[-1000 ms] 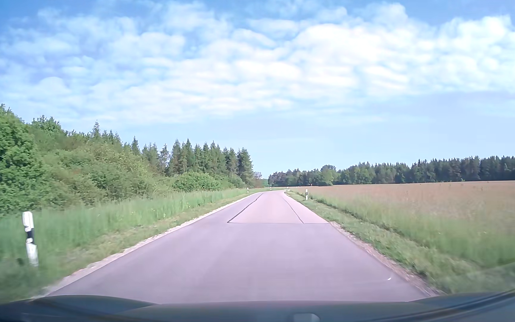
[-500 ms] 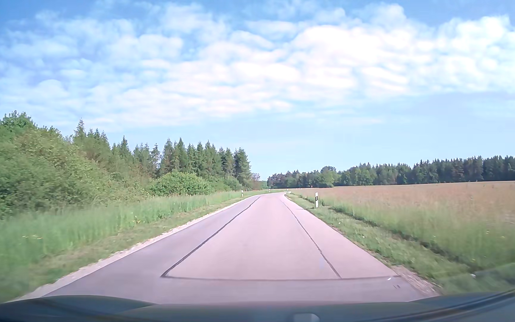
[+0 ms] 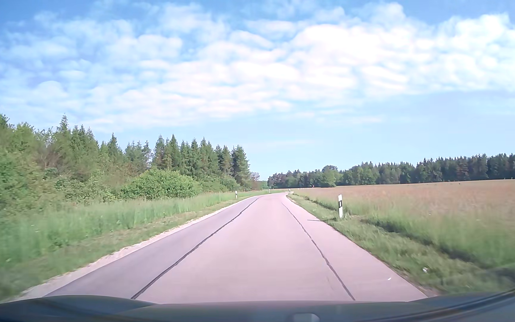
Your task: Follow the waypoints while adhering to traffic rules and regulations
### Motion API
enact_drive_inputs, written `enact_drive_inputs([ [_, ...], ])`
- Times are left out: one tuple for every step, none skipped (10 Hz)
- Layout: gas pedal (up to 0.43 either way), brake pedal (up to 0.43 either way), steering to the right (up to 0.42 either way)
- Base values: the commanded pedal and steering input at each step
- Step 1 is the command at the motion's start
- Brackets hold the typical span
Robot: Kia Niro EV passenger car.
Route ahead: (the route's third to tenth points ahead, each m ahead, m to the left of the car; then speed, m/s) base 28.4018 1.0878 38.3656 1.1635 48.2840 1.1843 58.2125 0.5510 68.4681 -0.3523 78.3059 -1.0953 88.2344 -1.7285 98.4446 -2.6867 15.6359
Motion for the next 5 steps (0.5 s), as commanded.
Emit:
enact_drive_inputs([
  [0.169, 0.000, -0.003],
  [0.169, 0.000, -0.005],
  [0.169, 0.000, -0.007],
  [0.169, 0.000, -0.008],
  [0.169, 0.000, -0.007],
])
